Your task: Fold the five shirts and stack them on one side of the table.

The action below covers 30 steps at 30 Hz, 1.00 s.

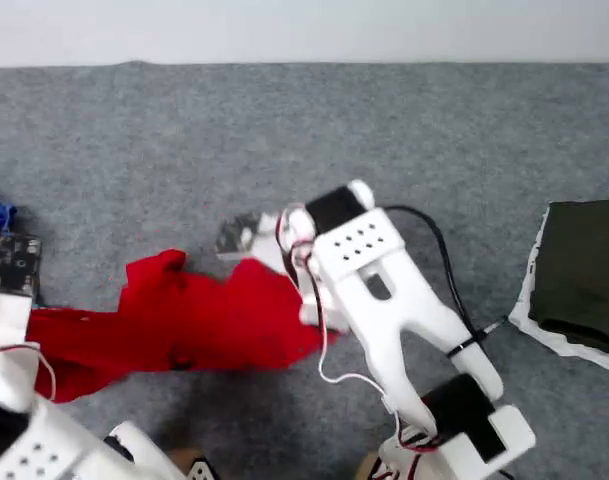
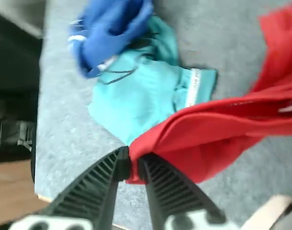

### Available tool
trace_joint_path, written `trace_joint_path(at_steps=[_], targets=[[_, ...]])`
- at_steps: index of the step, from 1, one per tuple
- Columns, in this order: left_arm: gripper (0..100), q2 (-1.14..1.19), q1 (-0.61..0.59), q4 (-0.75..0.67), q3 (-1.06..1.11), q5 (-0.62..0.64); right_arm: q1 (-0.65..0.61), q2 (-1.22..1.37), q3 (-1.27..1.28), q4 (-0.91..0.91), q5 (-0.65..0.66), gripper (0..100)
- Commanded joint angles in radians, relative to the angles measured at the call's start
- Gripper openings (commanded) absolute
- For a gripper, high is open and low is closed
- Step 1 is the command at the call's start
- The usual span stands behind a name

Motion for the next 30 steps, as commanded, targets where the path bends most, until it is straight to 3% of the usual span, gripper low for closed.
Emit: trace_joint_path(at_steps=[1, 6, 12, 19, 30], targets=[[0, 0.051, 0.041, 0.021, 0.028, -0.091, 0.013, -0.059, 0.097, -0.01, -0.052, 1.1], [0, 0.074, 0.063, 0.021, 0.079, -0.114, 0.01, -0.064, 0.069, -0.03, -0.124, 8.0], [0, 0.075, 0.066, 0.021, 0.081, -0.11, 0.008, -0.058, -0.123, 0.015, -0.338, 21.9], [0, 0.072, 0.066, 0.02, 0.125, -0.11, -0.025, 0.018, -0.209, -0.059, -0.407, 22.9], [0, 0.069, 0.066, 0.02, 0.162, -0.11, -0.09, 0.453, -0.43, -0.105, -0.532, 22.9]])
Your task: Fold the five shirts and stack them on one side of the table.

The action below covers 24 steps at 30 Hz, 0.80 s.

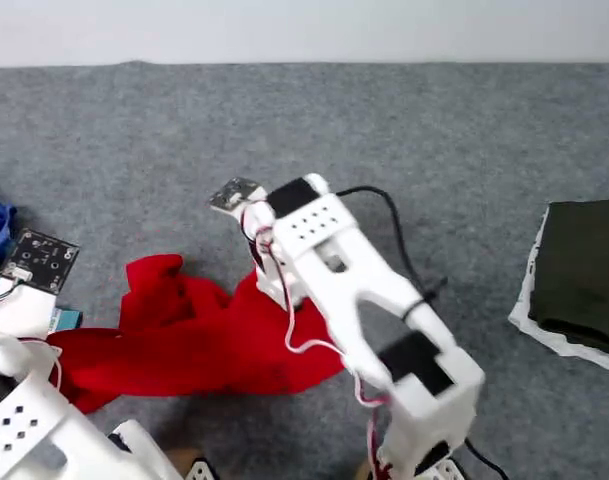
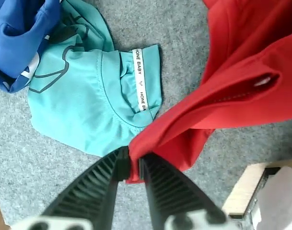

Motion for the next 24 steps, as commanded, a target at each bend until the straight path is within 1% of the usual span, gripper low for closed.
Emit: trace_joint_path(at_steps=[1, 7, 15, 17, 21, 22, 24], targets=[[0, 0.002, 0.009, 0.02, -0.002, -0.011, -0.025, 0.114, -0.146, 0.013, -0.014, 22.9], [0, 0.002, 0.009, 0.02, -0.002, -0.011, -0.036, 0.308, -0.292, 0.064, -0.014, 22.7], [0, 0.002, 0.008, 0.02, -0.002, -0.011, -0.03, 0.432, -0.322, 0.061, -0.003, 22.2], [0, 0.002, 0.008, 0.02, -0.002, -0.011, -0.03, 0.435, -0.322, 0.061, 0.011, 17.8], [0, 0.002, 0.009, 0.02, -0.002, -0.009, -0.03, 0.435, -0.322, 0.062, 0.092, 2.3], [0, 0.002, 0.009, 0.02, -0.002, -0.009, -0.027, 0.433, -0.322, 0.064, 0.106, 0.3], [0, 0.002, 0.009, 0.02, -0.002, -0.009, -0.015, 0.433, -0.328, 0.079, 0.123, 2.1]])
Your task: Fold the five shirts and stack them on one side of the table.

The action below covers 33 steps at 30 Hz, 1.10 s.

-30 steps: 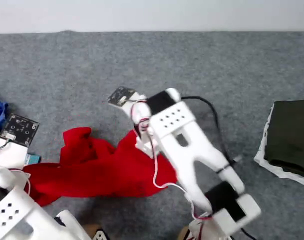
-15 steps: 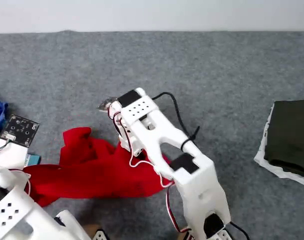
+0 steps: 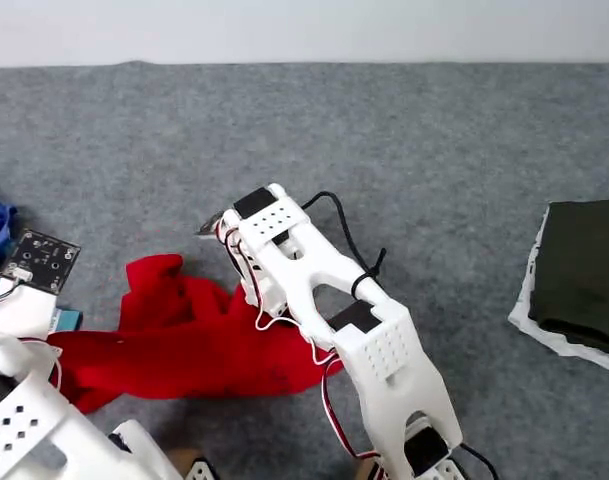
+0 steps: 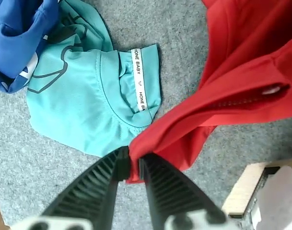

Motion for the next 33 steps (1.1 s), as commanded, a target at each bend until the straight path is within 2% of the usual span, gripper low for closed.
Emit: trace_joint_path(at_steps=[1, 8, 17, 24, 29, 33], targets=[[0, 0.002, 0.009, 0.02, -0.002, -0.006, 0.018, -0.004, -0.058, 0.036, 0.041, 1.1], [0, 0.0, 0.008, 0.018, -0.054, 0.005, 0.13, -0.09, -0.19, 0.091, 0.106, 1.0], [0, 0.002, 0.057, 0.018, -0.239, 0.189, 0.243, -0.404, -0.187, 0.093, 0.189, 1.0], [0, 0.0, 0.107, 0.018, -0.274, 0.27, 0.255, -0.496, -0.121, 0.093, 0.192, 1.0], [0, 0.011, 0.109, 0.006, -0.449, 0.397, 0.292, -0.628, -0.152, 0.091, 0.203, 1.0], [0, 0.011, 0.109, -0.089, -0.527, 0.583, 0.346, -0.739, -0.252, 0.09, 0.201, 1.0]])
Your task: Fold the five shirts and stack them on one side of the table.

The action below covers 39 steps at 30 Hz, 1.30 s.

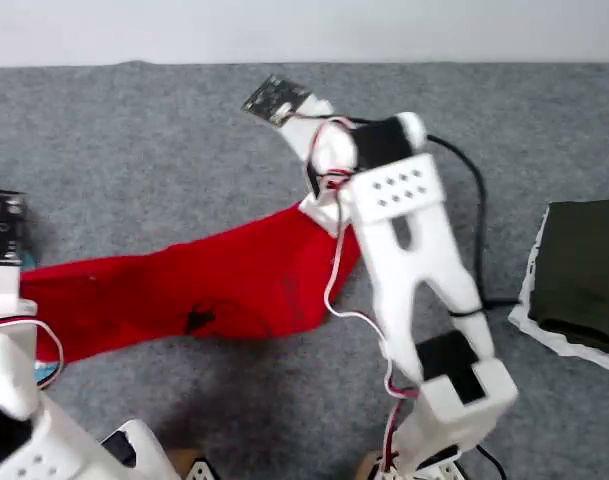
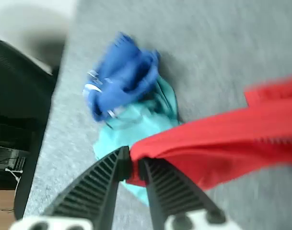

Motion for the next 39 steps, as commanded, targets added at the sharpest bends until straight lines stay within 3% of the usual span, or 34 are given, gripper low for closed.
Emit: trace_joint_path(at_steps=[1, 6, 14, 20, 33, 39], targets=[[0, 0.011, 0.0, -0.087, -0.081, 0.152, 0.073, -0.137, -0.129, 0.038, 0.011, 1.0], [0, 0.011, 0.035, -0.16, -0.147, 0.244, 0.15, -0.209, -0.341, 0.03, 0.051, 1.1], [0, 0.011, 0.325, -0.276, -0.265, 0.321, 0.24, -0.259, -0.697, 0.03, 0.175, 1.1], [0, 0.011, 0.42, -0.404, -0.275, 0.325, 0.318, -0.314, -0.775, 0.033, 0.259, 1.1], [0, 0.012, 0.454, -0.411, -0.541, 0.054, 0.547, -0.461, -0.766, 0.038, 0.292, 1.1], [0, 0.012, 0.451, -0.54, -0.576, -0.071, 0.568, -0.455, -0.766, 0.039, 0.29, 1.1]])
